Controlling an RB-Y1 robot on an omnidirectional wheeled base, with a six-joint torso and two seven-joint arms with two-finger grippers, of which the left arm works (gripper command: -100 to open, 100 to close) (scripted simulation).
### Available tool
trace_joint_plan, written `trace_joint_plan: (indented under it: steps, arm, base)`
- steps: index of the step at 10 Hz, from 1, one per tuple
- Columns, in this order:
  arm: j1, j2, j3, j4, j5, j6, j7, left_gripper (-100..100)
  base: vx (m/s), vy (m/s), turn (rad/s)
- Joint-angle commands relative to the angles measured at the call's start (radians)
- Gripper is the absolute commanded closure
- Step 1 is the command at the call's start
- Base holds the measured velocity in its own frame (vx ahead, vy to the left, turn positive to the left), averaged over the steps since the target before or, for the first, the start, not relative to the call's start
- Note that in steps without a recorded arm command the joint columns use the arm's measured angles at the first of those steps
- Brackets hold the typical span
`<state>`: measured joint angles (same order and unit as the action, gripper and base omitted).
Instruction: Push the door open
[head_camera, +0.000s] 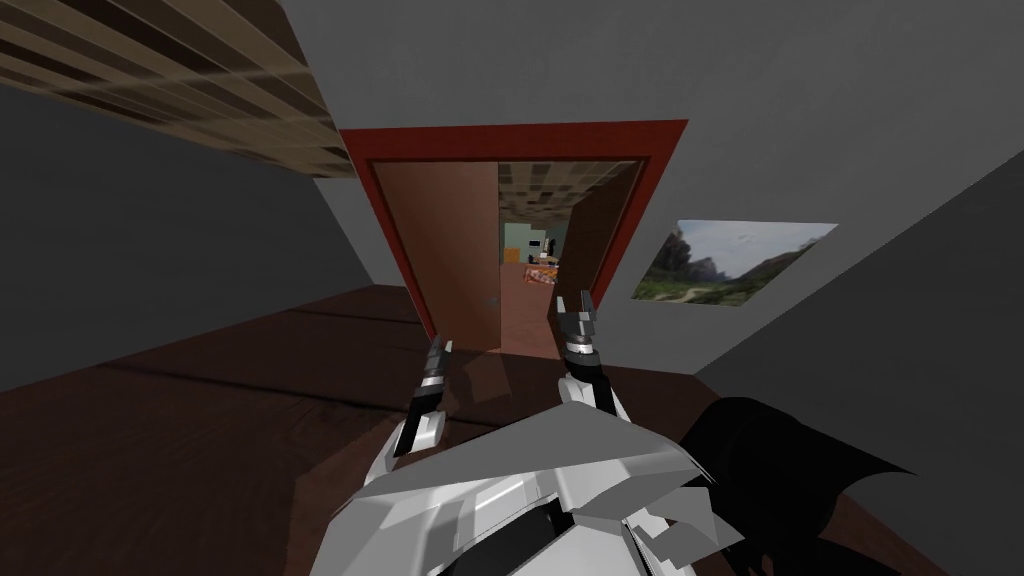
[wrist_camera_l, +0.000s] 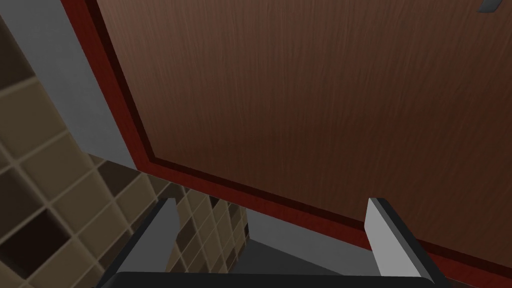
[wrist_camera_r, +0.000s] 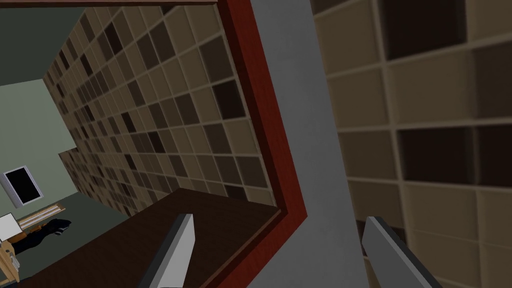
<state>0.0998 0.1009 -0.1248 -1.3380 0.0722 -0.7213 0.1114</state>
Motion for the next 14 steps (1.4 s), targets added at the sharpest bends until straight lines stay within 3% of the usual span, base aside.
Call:
trace_joint_plan:
  steps: [1,14]
  arm:
    - [-0.018,0.001,-0.004,0.047,-0.001,-0.009,-0.002,-100]
    - [-0.154,-0.009,-0.035,0.375,-0.013,-0.050,-0.020,-100]
  base:
    - [0.106,-0.015,-0.031]
    - [0.104,-0.016,-0.033]
